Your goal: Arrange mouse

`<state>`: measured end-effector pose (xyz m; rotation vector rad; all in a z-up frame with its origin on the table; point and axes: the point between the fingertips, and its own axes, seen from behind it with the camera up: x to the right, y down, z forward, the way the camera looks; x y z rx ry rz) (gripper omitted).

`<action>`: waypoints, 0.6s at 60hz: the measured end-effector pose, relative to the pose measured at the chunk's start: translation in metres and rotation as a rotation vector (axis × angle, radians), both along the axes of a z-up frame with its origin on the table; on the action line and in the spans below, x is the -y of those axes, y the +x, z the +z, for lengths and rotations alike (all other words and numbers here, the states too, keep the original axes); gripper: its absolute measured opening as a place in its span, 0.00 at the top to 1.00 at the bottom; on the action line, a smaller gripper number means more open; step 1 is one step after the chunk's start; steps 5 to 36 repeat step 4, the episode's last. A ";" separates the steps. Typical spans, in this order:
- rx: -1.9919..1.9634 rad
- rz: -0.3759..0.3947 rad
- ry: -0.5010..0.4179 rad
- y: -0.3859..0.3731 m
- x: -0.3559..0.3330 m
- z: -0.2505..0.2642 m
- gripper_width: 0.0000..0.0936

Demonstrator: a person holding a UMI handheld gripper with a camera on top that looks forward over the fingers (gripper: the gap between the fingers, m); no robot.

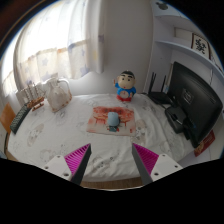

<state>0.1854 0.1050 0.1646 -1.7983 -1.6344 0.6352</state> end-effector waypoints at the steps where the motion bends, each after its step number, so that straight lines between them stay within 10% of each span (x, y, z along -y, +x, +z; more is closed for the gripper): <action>1: -0.001 0.004 0.004 -0.001 0.000 0.000 0.09; 36: -0.004 0.014 0.007 -0.003 0.003 0.002 0.10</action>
